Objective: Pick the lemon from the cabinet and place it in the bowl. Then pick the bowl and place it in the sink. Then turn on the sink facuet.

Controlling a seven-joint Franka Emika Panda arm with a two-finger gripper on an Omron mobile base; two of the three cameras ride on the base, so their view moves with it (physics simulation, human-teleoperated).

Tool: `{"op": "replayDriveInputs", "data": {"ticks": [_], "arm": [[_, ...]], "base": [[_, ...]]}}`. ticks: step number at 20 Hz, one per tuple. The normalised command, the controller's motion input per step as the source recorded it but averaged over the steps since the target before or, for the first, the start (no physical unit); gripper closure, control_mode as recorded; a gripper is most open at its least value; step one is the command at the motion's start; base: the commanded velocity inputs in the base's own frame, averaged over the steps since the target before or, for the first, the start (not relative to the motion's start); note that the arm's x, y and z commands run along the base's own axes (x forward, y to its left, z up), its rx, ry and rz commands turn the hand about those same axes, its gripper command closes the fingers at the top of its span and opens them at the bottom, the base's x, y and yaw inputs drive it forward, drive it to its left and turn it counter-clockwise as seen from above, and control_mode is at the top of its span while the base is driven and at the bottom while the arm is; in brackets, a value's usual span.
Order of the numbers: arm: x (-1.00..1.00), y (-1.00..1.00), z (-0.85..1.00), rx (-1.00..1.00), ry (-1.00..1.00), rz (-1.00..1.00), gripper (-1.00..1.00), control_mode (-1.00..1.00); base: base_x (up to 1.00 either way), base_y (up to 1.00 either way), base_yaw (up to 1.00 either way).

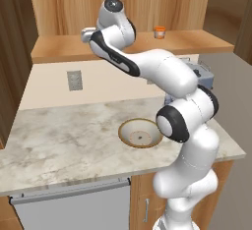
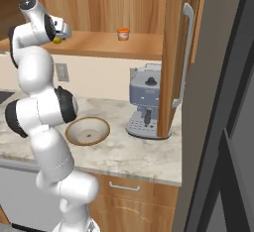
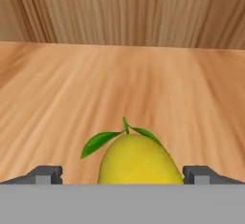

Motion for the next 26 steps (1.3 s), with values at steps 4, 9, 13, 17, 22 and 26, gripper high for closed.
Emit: {"op": "replayDriveInputs", "data": {"ticks": [4, 9, 13, 17, 22, 26], "arm": [[0.28, 0.0, -0.04, 0.0, 0.0, 0.0, -1.0, -1.0], [0.12, 0.0, -0.02, 0.0, 0.0, 0.0, -1.0, -1.0], [-0.04, 0.0, -0.03, 0.0, 0.0, 0.0, 1.0, -1.0], [-0.07, 0.0, -0.11, 0.0, 0.0, 0.0, 1.0, -1.0], [-0.27, -0.07, -0.15, 0.0, -0.02, 0.0, 1.0, -1.0], [-0.64, -0.16, -0.13, 0.0, -0.12, 0.0, 1.0, -1.0]], "base": [[0.0, 0.0, 0.0], [0.0, 0.0, 0.0], [0.0, 0.0, 0.0], [0.0, 0.0, 0.0], [0.0, 0.0, 0.0], [0.0, 0.0, 0.0]]}}
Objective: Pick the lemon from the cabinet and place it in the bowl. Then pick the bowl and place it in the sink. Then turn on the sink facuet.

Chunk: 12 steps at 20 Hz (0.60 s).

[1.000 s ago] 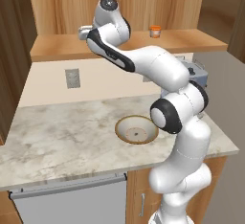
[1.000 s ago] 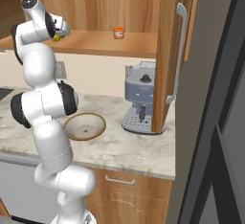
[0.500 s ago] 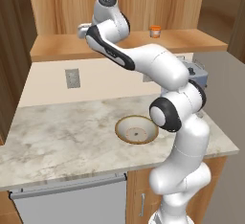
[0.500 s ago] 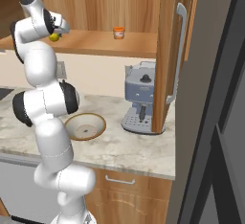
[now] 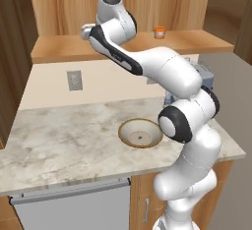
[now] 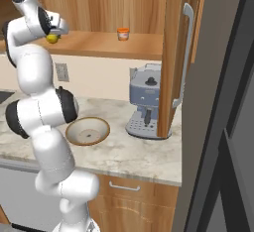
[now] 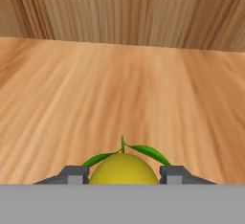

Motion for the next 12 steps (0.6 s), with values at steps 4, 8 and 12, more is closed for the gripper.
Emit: {"op": "replayDriveInputs", "data": {"ticks": [4, 8, 12], "arm": [[-0.94, -0.14, -0.09, 0.0, -0.19, 0.0, 1.0, -1.0], [-1.0, -0.13, -0.14, 0.0, -0.21, 0.0, 1.0, -1.0], [-1.0, -0.31, -0.33, 0.01, -0.13, 0.0, 1.0, -1.0]], "base": [[0.0, 0.0, 0.0], [0.0, 0.0, 0.0], [0.0, 0.0, 0.0]]}}
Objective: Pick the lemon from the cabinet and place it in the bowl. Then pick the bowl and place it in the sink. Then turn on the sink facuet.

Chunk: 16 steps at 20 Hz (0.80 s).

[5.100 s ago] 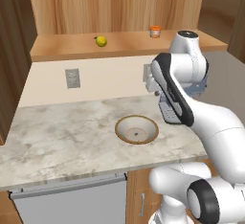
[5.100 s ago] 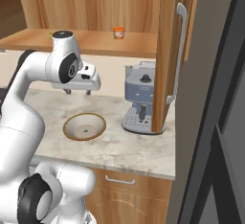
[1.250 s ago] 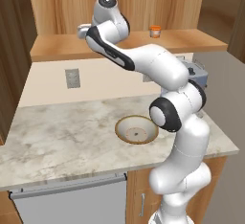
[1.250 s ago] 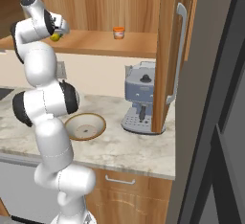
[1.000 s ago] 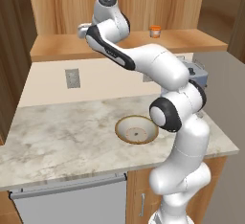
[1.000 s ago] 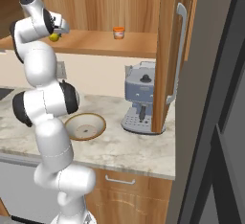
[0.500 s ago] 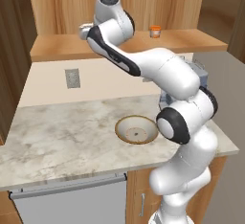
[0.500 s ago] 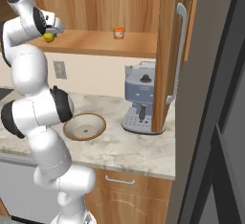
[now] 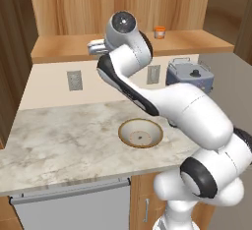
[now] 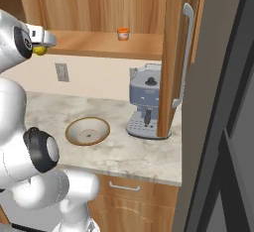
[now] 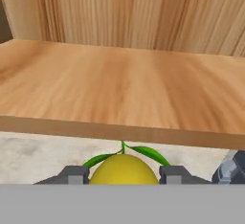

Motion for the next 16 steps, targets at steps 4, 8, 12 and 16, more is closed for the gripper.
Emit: {"op": "replayDriveInputs", "data": {"ticks": [4, 8, 12, 16], "arm": [[-1.0, -0.57, -0.57, 0.01, -0.01, 0.0, 1.0, -1.0], [-1.0, -0.8, -0.68, 0.02, 0.02, -0.05, 1.0, -1.0], [-0.89, -0.77, -0.83, 0.0, 0.15, -0.1, 1.0, -1.0], [-0.28, -0.57, -1.0, 0.0, 0.26, -0.09, 1.0, -1.0]], "base": [[0.0, 0.0, 0.0], [0.0, 0.0, 0.0], [0.0, 0.0, 0.0], [0.0, 0.0, 0.0]]}}
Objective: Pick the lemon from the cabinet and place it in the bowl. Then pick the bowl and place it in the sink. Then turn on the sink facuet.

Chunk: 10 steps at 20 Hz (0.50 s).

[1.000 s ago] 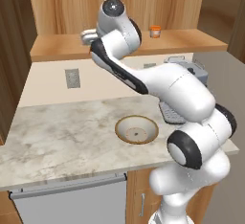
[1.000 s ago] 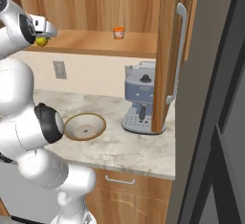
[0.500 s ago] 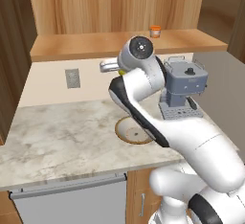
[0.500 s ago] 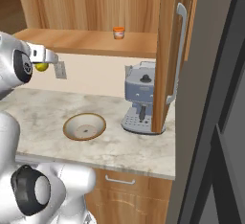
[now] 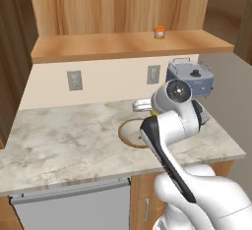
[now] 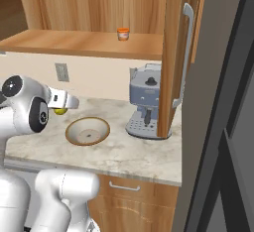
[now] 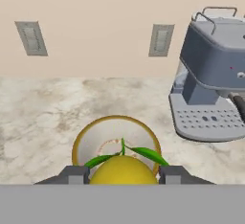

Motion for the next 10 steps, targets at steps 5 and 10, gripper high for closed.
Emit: {"op": "replayDriveInputs", "data": {"ticks": [5, 10], "arm": [[0.21, -0.27, -0.83, 0.0, 0.21, -0.05, 1.0, -1.0], [0.31, -0.04, -0.7, 0.0, 0.13, 0.0, 1.0, -1.0]], "base": [[0.0, 0.0, 0.0], [0.0, 0.0, 0.0]]}}
